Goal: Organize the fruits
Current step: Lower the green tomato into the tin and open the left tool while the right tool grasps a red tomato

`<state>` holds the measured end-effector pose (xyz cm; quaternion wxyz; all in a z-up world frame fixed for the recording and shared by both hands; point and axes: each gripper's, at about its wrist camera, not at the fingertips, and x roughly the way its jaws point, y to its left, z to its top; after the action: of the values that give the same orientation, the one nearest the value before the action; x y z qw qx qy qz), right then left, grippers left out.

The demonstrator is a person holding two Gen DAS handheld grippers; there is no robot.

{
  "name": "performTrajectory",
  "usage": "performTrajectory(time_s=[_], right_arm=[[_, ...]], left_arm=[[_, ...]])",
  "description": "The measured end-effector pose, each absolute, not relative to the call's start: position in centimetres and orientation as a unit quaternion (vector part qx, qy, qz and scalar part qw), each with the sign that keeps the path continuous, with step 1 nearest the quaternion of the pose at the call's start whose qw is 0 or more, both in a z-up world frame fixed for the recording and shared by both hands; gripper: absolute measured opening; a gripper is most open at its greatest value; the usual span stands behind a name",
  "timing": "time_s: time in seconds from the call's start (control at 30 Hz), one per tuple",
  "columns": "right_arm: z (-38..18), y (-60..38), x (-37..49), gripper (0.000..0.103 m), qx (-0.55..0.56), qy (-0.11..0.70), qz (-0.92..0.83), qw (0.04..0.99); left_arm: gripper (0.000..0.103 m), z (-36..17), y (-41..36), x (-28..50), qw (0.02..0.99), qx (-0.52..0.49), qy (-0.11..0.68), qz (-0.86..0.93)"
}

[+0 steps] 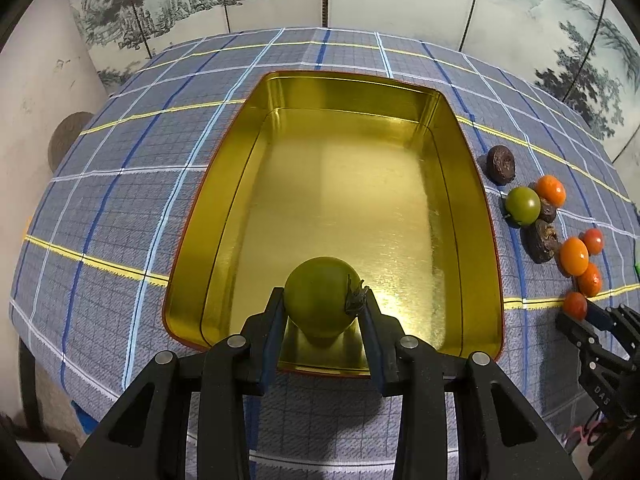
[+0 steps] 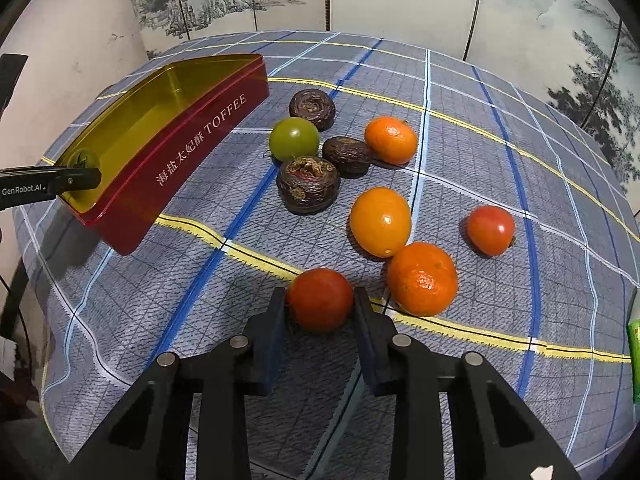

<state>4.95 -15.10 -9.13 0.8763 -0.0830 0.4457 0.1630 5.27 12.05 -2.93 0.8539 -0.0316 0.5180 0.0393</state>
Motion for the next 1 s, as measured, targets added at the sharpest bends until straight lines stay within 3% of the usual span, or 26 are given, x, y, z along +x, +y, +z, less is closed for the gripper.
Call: performTrajectory(time_s=[0.63, 0.8, 1.0], right_arm=[[-7.2, -14.1, 5.1, 0.029, -0.068, 0.433, 0.185, 0.879], [-6.7, -13.7, 5.4, 0.029, -0.068, 0.428, 0.19, 0.881], [-6.0, -13.3, 5.6, 0.029, -0.069, 0.419, 0.194, 0.884]], left_arm=[[0.038, -2.7, 12.3, 5.0, 0.854, -0.031, 0.517, 0.043], [0.048, -2.7, 12.4, 5.0, 0.855, -0.029, 0.516, 0.047], [0.05, -2.5, 12.6, 4.9, 0.856, -0.026, 0.513, 0.051]])
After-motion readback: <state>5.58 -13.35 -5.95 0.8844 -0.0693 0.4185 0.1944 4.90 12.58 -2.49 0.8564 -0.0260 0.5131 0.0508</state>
